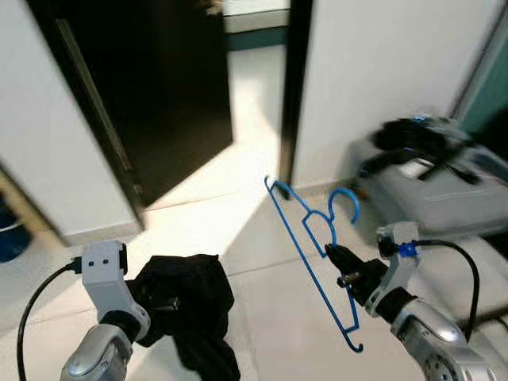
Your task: Hang hanger
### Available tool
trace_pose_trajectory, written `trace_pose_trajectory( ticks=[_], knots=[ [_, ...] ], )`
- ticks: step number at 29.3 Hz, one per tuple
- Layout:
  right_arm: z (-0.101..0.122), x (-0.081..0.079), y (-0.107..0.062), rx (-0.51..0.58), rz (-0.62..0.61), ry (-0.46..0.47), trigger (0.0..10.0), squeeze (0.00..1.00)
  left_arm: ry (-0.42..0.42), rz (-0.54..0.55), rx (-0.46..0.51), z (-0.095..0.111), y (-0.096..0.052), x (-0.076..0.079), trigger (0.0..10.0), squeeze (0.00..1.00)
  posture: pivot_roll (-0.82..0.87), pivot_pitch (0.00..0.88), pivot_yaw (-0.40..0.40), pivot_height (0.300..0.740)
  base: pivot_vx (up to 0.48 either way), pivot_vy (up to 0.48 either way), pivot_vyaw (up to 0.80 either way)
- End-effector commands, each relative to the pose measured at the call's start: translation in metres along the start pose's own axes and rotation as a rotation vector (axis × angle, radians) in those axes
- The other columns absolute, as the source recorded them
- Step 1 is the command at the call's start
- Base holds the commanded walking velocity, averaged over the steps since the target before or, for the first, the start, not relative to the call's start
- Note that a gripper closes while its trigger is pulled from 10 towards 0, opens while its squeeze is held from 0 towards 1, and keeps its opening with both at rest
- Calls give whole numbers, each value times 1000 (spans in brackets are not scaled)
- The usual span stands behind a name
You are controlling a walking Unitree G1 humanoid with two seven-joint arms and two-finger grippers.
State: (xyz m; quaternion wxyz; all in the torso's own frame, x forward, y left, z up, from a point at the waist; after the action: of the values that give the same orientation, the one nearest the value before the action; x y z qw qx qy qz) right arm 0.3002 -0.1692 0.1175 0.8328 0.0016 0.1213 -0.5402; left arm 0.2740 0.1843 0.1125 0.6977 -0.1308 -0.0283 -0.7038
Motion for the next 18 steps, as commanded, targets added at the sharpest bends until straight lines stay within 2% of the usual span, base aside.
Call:
trace_pose_trajectory(
  ticks=[1,5,8,18],
  knots=[
    [-4,-1,0,-14,0,-4,10000,0,-4,11,19,1,1,-3,10000,0,-127,18,-44,740,0,0,738],
    [-5,0,0,-19,-2,-5,10000,0,-6,15,25,1,2,-3,10000,0,-127,18,-44,740,0,0,738],
    [-8,1,0,-41,11,-8,10000,0,15,49,53,5,3,-3,10000,0,-116,0,-93,740,0,0,735],
    [-3,-1,5,-31,33,-12,10000,0,1,58,55,6,2,-5,10000,0,-107,0,-78,740,0,0,724]
  ],
)
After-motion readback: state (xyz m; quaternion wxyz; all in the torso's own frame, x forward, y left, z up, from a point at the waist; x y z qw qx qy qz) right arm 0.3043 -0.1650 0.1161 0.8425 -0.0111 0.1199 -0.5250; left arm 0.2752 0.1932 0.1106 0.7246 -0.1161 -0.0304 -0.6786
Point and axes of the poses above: a point about 5 cm out from each wrist's last joint towards the gripper, its own y axis pointing out of the wrist towards the gripper, its own z axis along the axis of the wrist's last joint, x = y × z, the point moved 6 cm from there along y, pointing out of the wrist towards the gripper, and after that the axes turned 2 degrees about y, right-handed, at the moved point
